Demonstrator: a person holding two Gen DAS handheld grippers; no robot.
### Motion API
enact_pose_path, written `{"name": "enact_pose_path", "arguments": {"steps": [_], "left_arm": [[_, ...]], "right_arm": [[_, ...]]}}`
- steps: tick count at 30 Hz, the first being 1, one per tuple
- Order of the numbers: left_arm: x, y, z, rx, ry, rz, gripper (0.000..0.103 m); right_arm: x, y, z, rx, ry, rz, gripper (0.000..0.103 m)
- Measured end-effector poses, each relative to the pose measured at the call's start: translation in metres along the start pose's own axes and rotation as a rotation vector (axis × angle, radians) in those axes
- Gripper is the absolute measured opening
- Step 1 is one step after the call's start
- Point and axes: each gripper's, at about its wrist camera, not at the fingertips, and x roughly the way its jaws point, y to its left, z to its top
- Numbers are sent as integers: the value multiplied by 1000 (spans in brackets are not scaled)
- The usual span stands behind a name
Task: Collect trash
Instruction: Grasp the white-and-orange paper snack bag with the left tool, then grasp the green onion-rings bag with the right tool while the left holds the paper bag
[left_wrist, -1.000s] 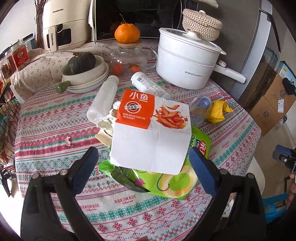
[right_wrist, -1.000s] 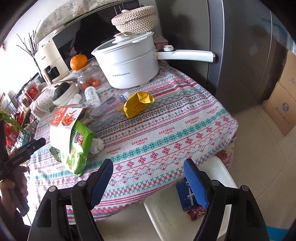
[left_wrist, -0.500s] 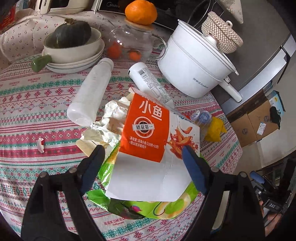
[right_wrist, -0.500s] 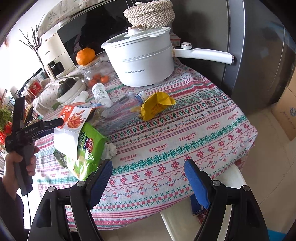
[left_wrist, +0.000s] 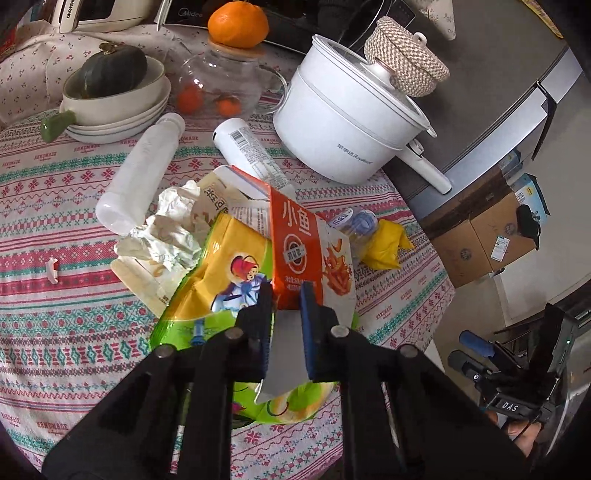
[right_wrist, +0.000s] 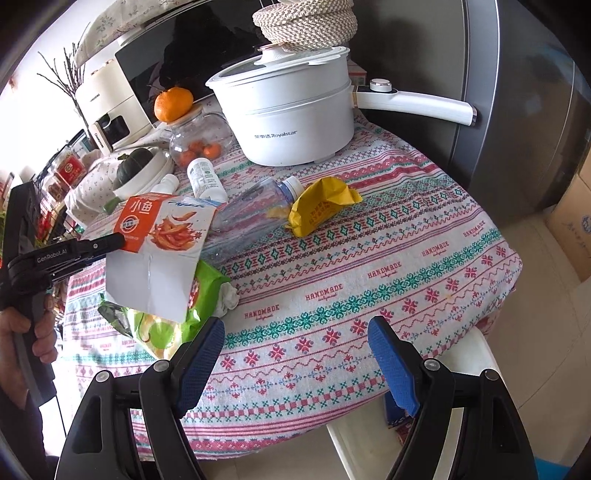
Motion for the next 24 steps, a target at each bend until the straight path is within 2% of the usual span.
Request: {"name": "enact_pose_path", "arguments": {"steps": [3,6,10,15,22,24], "left_arm": [[-16,-12,-6,-6,-43,-14,10],[-42,-26,-15,23,-91,8,8],[-83,-39,-32,71,-166,64,8],[-115,-36,-58,106,-245,181,8],[-127,-5,-80,95,-238,272,8],[-129,2,-83,92,-233,284,8]], "right_arm": [[5,5,2,-3,13,1,82],[14,12,3,-5,28,2,82],[31,24,5,-4,57,19,82],[55,46,7,-8,90,81,82],[98,72,3,43,153,191,81],[109,78,1,60,170,220,75]]}}
